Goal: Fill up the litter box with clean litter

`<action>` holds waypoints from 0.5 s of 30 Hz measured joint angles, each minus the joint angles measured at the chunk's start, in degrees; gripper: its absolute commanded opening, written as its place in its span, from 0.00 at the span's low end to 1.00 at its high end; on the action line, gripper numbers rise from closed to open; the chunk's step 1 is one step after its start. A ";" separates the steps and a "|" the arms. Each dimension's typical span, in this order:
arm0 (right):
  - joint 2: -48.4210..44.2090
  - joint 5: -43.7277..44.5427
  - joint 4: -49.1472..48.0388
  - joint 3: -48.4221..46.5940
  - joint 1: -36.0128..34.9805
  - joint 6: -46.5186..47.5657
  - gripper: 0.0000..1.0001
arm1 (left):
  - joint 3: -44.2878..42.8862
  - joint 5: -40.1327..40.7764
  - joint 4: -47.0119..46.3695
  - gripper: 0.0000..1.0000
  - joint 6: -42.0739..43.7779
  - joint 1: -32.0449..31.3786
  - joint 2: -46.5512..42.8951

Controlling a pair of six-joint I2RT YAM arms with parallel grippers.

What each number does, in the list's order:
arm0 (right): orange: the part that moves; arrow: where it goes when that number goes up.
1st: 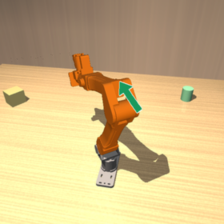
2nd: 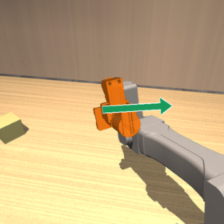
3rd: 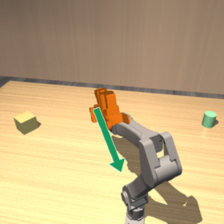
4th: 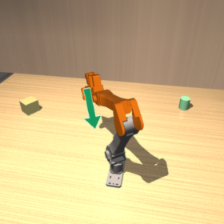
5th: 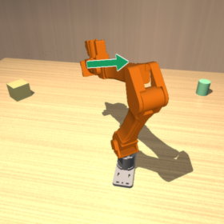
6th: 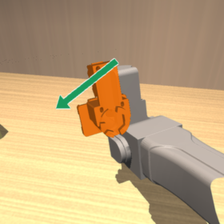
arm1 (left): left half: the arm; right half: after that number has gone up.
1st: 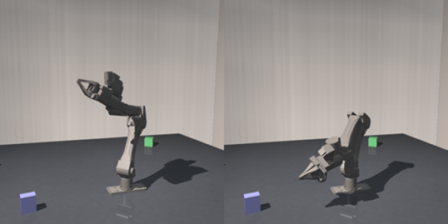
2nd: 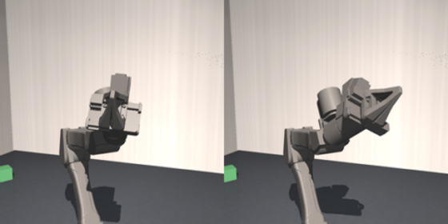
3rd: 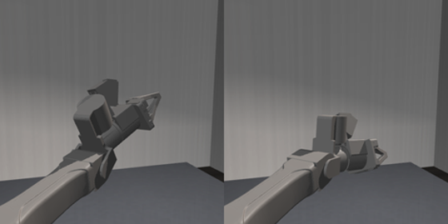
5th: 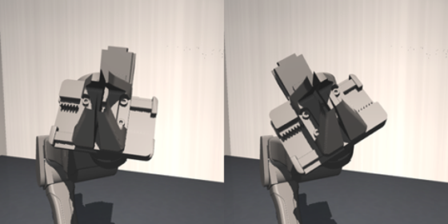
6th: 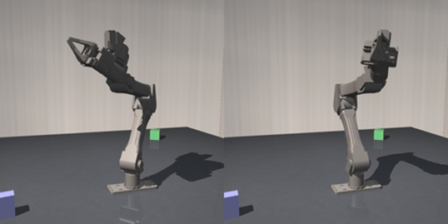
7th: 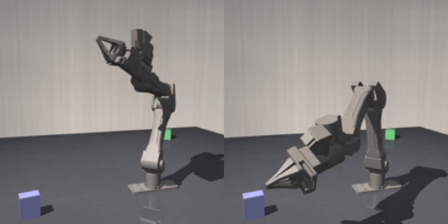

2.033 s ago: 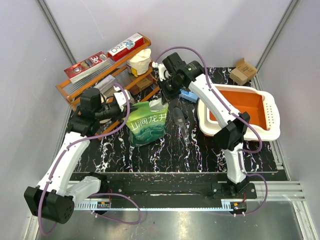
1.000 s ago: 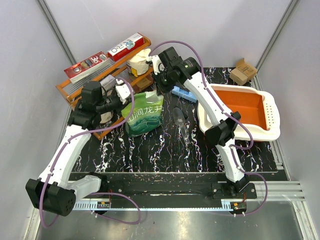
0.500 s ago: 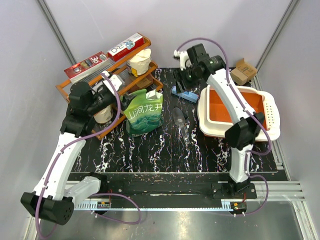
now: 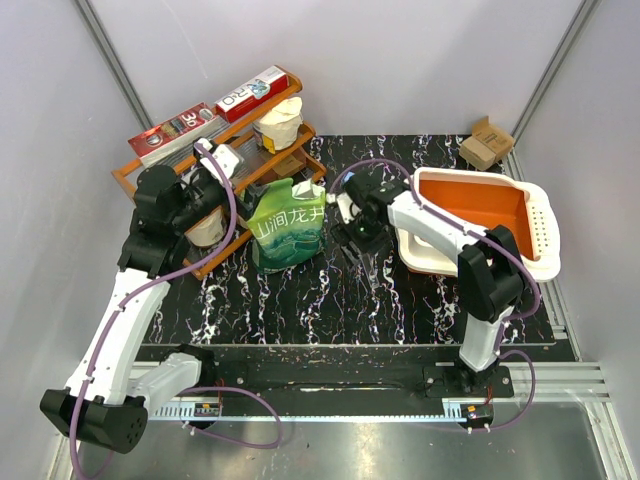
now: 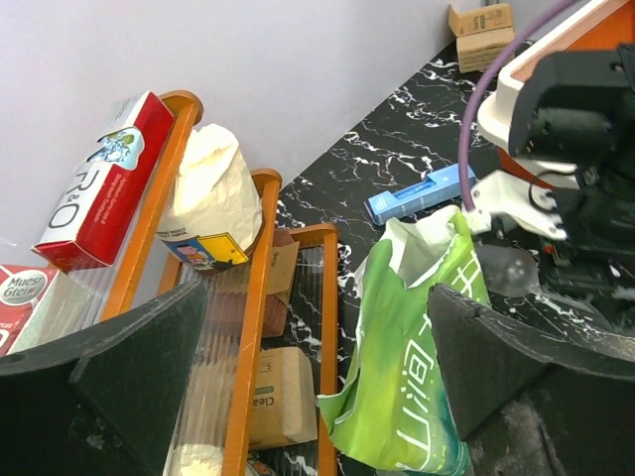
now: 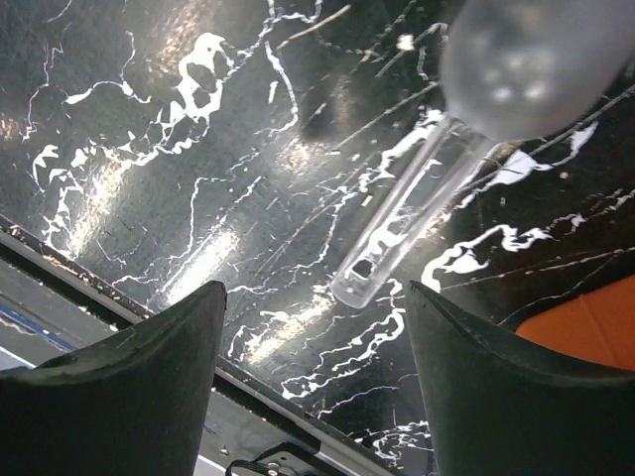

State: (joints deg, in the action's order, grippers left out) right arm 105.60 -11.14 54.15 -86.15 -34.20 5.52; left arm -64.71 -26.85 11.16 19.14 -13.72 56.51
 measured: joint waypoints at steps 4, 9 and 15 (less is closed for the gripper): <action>0.07 2.97 -1.60 1.18 -4.26 -1.73 0.80 | 0.02 1.25 -0.02 0.97 0.61 0.00 0.00; 0.24 6.75 -2.58 2.01 -4.46 -3.69 0.79 | 0.63 1.68 -0.09 0.96 0.81 0.00 -0.46; 0.74 8.94 -4.11 5.27 -4.44 -4.13 0.77 | 1.11 1.51 -0.07 0.95 0.83 0.00 -1.40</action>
State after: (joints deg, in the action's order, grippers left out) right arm 106.34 -2.20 50.04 -80.88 -38.63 1.39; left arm -63.59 -25.34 11.09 19.97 -13.72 55.11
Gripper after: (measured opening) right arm 0.785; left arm 0.962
